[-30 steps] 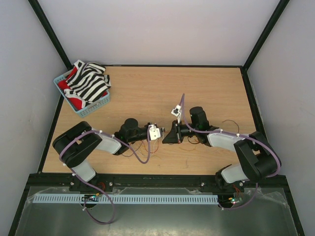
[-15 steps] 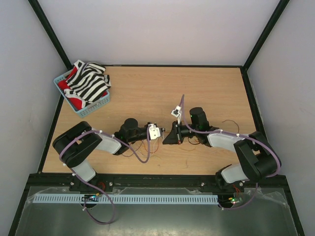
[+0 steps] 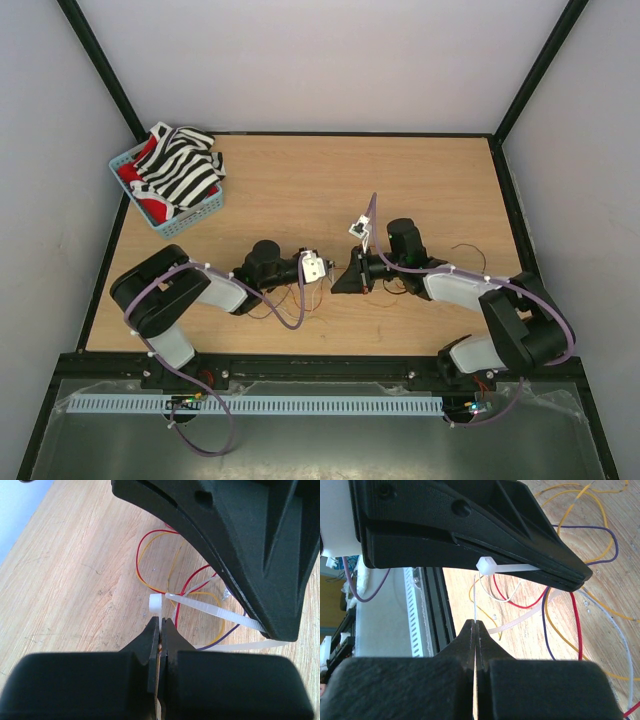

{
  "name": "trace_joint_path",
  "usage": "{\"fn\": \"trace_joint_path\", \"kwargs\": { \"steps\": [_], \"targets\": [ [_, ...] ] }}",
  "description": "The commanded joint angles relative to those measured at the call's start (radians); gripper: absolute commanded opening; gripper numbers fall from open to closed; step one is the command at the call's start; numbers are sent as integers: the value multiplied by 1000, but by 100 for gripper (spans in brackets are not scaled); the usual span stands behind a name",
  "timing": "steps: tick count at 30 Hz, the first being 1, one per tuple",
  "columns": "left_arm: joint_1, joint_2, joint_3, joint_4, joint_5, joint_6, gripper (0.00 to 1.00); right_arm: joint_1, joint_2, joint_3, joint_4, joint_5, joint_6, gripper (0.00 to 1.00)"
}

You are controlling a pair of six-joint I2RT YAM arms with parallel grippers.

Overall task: Zip-tie the wires
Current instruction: Tie the cable at the center of the board.

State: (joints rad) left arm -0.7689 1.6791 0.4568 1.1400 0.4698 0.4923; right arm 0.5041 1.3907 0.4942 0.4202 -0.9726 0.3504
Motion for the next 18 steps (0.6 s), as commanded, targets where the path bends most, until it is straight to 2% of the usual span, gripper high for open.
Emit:
{"fn": "trace_joint_path", "kwargs": {
  "steps": [1, 18],
  "targets": [
    [5, 6, 8, 50, 15, -3, 0, 0, -18, 4, -3, -24, -18, 0],
    [6, 1, 2, 55, 16, -2, 0, 0, 15, 6, 3, -23, -16, 0]
  ]
}}
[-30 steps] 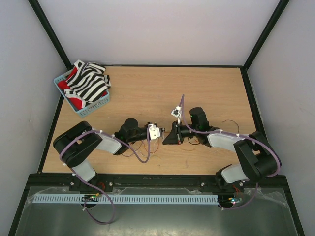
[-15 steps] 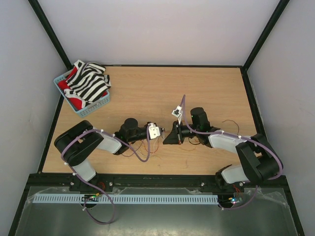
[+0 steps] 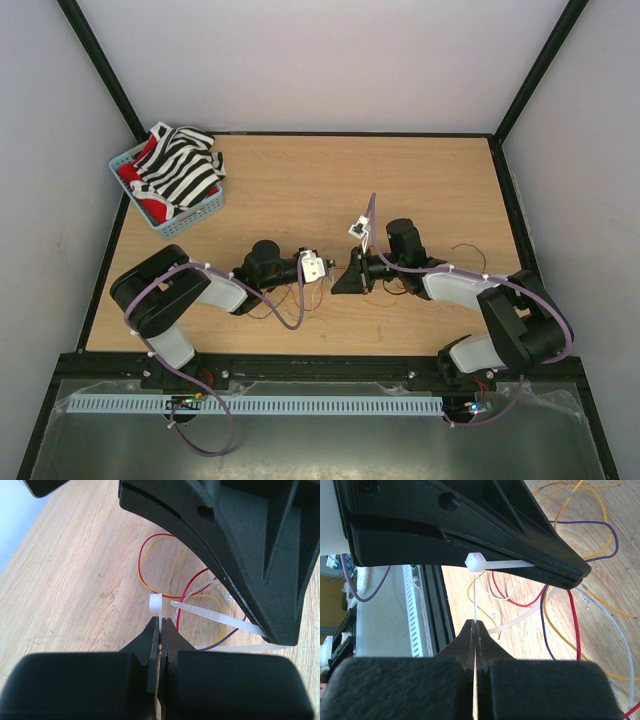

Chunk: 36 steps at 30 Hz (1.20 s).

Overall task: Zip-tie the wires
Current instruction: Tie the cable at the center of the board.

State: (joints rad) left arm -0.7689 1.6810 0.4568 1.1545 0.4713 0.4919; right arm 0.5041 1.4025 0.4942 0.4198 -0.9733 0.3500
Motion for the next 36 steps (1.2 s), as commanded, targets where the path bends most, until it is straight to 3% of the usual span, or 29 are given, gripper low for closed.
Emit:
{"fn": "trace_joint_path", "kwargs": {
  "steps": [1, 36],
  "targets": [
    [5, 1, 3, 41, 15, -1, 0, 0, 3, 7, 5, -22, -15, 0],
    [1, 5, -17, 61, 15, 28, 0, 0, -13, 19, 42, 1, 19, 0]
  ]
}}
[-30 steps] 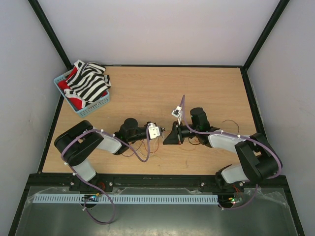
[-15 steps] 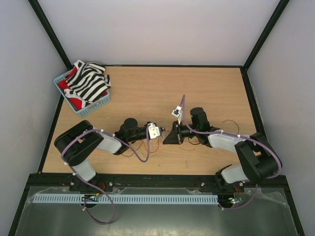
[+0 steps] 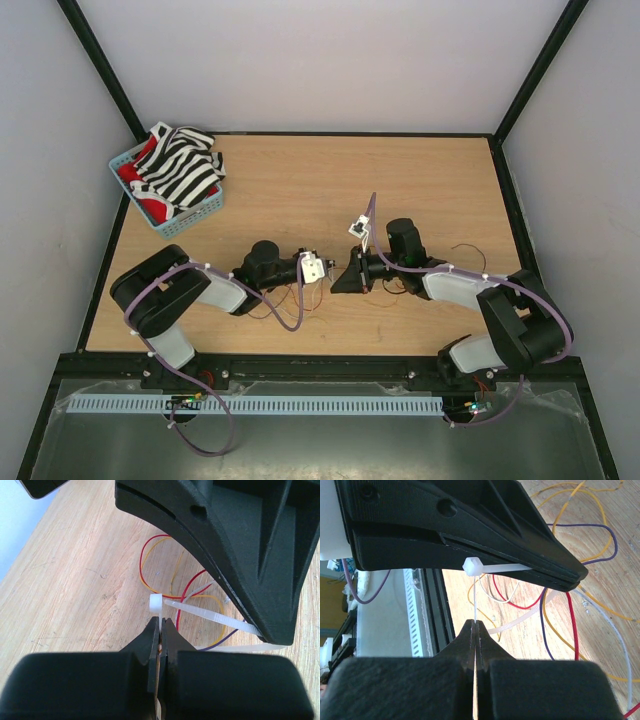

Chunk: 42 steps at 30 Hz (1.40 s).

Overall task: Zip-tie the wires
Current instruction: Tie the cable at the center of the board.

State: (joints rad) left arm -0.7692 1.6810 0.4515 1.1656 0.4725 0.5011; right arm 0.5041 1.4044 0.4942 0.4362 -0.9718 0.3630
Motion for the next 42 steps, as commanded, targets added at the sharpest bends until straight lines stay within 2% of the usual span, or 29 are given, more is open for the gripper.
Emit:
{"fn": "trace_joint_path", "kwargs": {
  "steps": [1, 17, 42],
  "targets": [
    [1, 4, -13, 51, 15, 20, 0, 0, -18, 19, 25, 1, 7, 0],
    [-1, 3, -7, 57, 12, 16, 0, 0, 25, 23, 4, -17, -6, 0],
    [-2, 21, -1, 59, 22, 16, 0, 0, -7, 29, -1, -16, -9, 0]
  ]
}}
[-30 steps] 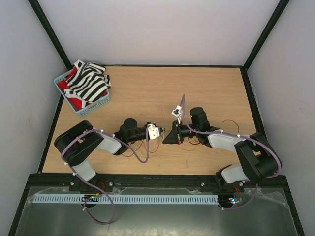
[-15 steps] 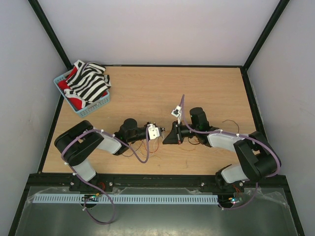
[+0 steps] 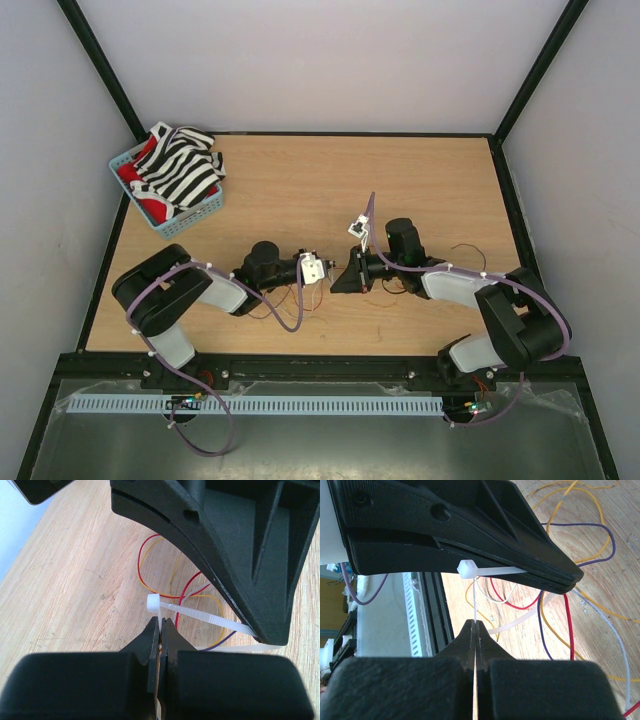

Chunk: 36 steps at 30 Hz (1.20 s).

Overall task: Zip-tie the wires
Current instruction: Tie the cable at the center of the board.

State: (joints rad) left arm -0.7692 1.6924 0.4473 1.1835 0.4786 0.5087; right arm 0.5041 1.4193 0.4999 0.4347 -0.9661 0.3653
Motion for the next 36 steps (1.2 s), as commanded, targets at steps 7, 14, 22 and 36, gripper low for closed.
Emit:
{"fn": "trace_joint_path", "kwargs": {
  "steps": [7, 14, 22, 36],
  "targets": [
    [-10, 9, -2, 41, 20, 24, 0, -1, -15, 32, 4, -22, -6, 0],
    [-16, 14, -6, 44, 17, 36, 0, 0, -15, 41, 4, -22, -2, 0],
    [-13, 17, 1, 43, -1, 5, 0, 0, -13, 24, -13, -18, -18, 0],
    [-4, 17, 12, 43, 3, -23, 0, 2, -7, -23, -8, -26, -39, 0]
  ]
}}
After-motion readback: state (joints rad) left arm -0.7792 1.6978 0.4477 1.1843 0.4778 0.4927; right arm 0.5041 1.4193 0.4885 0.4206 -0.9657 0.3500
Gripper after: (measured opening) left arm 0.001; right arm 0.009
